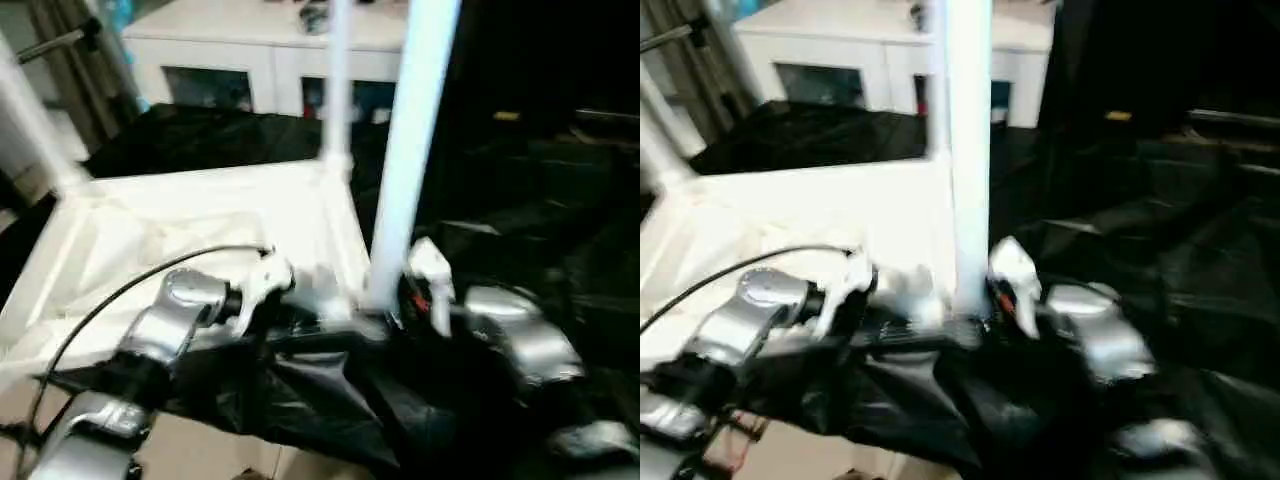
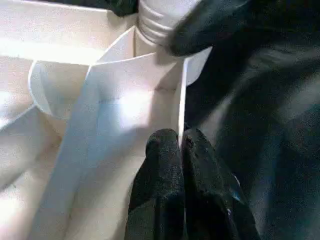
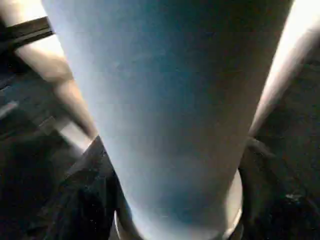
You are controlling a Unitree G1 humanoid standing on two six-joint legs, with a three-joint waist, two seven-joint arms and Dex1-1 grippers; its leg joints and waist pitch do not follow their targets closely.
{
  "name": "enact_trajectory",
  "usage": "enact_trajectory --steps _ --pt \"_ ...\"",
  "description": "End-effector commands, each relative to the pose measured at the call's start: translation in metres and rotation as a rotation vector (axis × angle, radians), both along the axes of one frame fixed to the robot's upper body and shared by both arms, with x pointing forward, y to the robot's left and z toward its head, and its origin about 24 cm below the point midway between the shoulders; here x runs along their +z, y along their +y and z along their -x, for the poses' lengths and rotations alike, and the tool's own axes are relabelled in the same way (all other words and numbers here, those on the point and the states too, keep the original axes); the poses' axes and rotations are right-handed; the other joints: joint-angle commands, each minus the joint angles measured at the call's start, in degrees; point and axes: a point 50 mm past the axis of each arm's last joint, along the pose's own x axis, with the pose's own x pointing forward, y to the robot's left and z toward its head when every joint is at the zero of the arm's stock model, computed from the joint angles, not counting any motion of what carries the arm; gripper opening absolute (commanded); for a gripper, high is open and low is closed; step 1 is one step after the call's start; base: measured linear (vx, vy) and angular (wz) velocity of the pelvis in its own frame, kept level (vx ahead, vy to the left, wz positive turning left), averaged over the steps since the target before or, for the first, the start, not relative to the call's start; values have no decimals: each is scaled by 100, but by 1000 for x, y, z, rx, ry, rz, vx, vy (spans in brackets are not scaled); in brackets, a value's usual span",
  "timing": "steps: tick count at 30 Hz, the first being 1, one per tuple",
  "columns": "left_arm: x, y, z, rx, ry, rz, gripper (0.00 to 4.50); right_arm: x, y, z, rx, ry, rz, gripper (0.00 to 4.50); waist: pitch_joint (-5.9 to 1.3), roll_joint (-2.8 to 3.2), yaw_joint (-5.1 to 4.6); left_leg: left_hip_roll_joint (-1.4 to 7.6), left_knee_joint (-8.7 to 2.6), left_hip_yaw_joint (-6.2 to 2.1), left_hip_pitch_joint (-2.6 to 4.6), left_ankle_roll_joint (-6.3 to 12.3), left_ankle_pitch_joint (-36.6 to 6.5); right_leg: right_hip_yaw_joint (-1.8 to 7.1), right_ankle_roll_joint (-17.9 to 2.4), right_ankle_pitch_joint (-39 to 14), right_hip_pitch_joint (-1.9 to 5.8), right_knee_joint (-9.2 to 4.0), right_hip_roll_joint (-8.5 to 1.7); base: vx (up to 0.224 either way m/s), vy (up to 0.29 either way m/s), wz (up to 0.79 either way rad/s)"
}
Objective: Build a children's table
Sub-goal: Rotate leg to tighten
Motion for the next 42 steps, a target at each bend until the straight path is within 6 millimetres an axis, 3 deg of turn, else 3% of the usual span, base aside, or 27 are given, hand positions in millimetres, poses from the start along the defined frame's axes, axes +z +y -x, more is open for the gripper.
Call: enact_trajectory --steps 1,3,4,5,8,9,11,12,13,14,15,17,21,25,30,31,34,42 --pt "12 -26 -15 103 -71 53 0 -26 18 3 -129 111 23 272 -270 -47 -45 45 -482 8 117 -143 -1943 117 -1023 -2043 166 -498 -174 0 0 0" --pt "12 -31 -17 128 -77 50 0 -28 24 2 -163 120 16 272 -272 -64 -53 25 -476 -3 134 -152 -2054 103 -982 -2210 171 -511 -179 0 0 0" --pt "13 -37 -19 146 -83 54 0 -28 31 1 -187 120 14 272 -280 1 -65 27 -477 -2 131 -160 -2093 109 -948 -2218 164 -537 -177 0 0 0" --pt "13 -40 -20 153 -84 58 0 -29 34 0 -192 117 15 272 -287 6 -63 26 -475 -9 123 -160 -2062 106 -953 -2158 171 -526 -184 0 0 0" --pt "16 -53 -18 137 -86 88 0 -27 50 2 -155 78 7 272 -292 -16 -44 25 -474 -4 121 -92 -2081 100 -932 -2147 172 -540 -180 0 0 0" --pt "17 -57 -16 112 -85 95 0 -25 54 2 -139 72 -18 307 -296 -10 -40 26 -475 -5 117 -72 -2065 100 -933 -2127 177 -538 -182 0 0 0" --pt "16 -60 -10 36 -87 102 0 -23 55 2 -118 86 -52 328 -303 -2 -42 32 -483 -11 93 -36 -1985 98 -953 -1988 191 -524 -178 0 0 0" --pt "15 -59 -8 8 -82 104 0 -22 54 2 -104 89 -56 344 -307 4 -44 37 -490 -12 83 -25 -1943 95 -988 -1860 202 -511 -173 0 0 0" --pt "15 -59 -6 -11 -80 102 0 -21 53 1 -95 86 -54 346 -309 -48 -52 40 -486 -4 81 -8 -1915 96 -1003 -1797 202 -512 -169 0 0 0" --pt "14 -56 -3 -47 -72 99 0 -19 50 1 -67 76 -50 351 -316 -14 -41 47 -485 -7 87 18 -1856 98 -1055 -1678 208 -492 -176 0 0 0" --pt "13 -51 4 -110 -58 96 0 -13 44 2 8 53 -40 362 -326 -45 -41 55 -484 -9 71 58 -1794 93 -1091 -1542 231 -478 -176 0 0 0" --pt "13 -48 6 -135 -47 96 0 -11 41 3 47 45 -36 388 -340 -22 -45 57 -462 3 44 138 -1566 95 -1173 -1220 248 -434 -178 0 0 0" --pt "10 -34 14 -212 -26 66 0 -2 23 11 218 29 -13 388 -373 -20 -11 63 -396 29 51 346 -1069 76 -1437 -350 281 -347 -153 0 0 0" --pt "12 -22 20 -284 -2 59 0 5 5 19 372 55 17 388 -387 -11 52 79 -351 59 78 542 -911 73 -1579 20 274 -305 -140 0 0 0" --pt "14 -10 24 -349 22 37 0 8 -9 29 513 86 74 388 -351 -28 118 99 -379 66 95 474 -1175 85 -1578 -519 257 -338 -164 0 0 0" --pt "15 -7 25 -367 35 26 0 8 -10 29 525 88 78 388 -337 -58 129 103 -391 67 96 422 -1278 92 -1546 -703 247 -356 -166 0 0 0" --pt "17 -5 28 -395 59 32 0 9 -9 31 563 102 83 374 -324 -45 151 112 -419 59 125 262 -1470 109 -1459 -1062 224 -379 -173 0 0 0" --pt "18 -4 29 -409 75 37 0 6 -4 37 599 113 83 308 -337 -45 152 93 -411 50 99 229 -1336 110 -1438 -895 240 -358 -166 0 0 0"
